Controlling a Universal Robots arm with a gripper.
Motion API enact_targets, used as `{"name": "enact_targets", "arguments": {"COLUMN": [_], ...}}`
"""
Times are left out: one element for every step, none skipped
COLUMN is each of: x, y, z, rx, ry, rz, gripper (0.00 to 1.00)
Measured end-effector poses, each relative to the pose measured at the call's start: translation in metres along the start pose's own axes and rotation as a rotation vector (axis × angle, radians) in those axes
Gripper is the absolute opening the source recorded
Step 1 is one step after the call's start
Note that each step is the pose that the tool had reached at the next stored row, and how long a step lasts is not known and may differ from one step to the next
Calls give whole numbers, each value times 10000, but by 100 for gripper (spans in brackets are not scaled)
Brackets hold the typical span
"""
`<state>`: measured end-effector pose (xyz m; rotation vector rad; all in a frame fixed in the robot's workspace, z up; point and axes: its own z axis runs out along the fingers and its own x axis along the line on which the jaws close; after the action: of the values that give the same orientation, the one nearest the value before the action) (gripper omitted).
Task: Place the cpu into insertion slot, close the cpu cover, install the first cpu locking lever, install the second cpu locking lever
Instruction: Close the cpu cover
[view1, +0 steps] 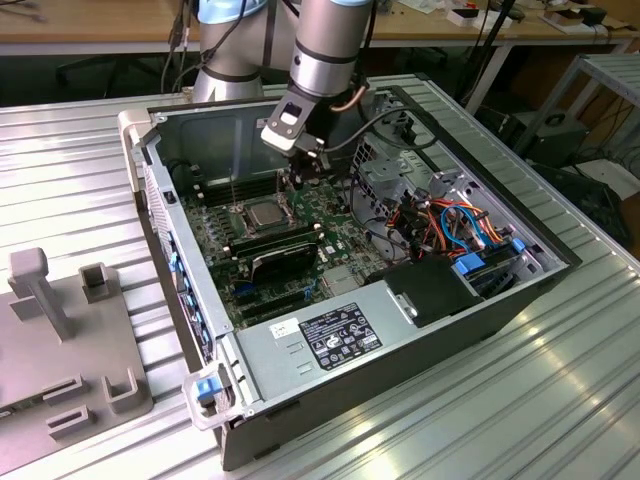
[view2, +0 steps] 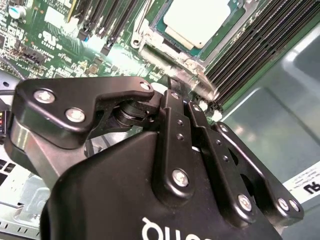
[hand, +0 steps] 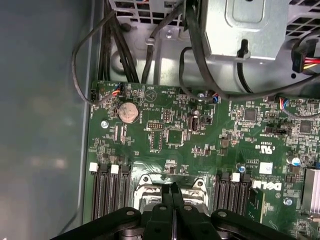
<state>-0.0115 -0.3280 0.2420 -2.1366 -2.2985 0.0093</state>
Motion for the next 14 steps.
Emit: {"name": "enact_targets", "arguments": {"x": [1,2,2,2,2,2,2,2,2,2,3,3,4,4], "y": [-8,-13,-13,-13,-13,-14,-14,-14,-14,-15,-20,-25,-32,-42], "z": [1,2,3,3,4,4,4,4,4,5,6,7,8,10], "rx": [1,2,1,1,1,1,1,1,1,1,1,1,1,1], "ry": [-1,-2,-2,-1,0,0,-1,0,0,0,0,0,0,0], "rz": [0,-1,-1,-2,-2,-1,-1,-1,-1,-1,1,0,-1,-1], "gripper": [11,11,11,11,11,11,11,11,11,11,11,11,11,11]}}
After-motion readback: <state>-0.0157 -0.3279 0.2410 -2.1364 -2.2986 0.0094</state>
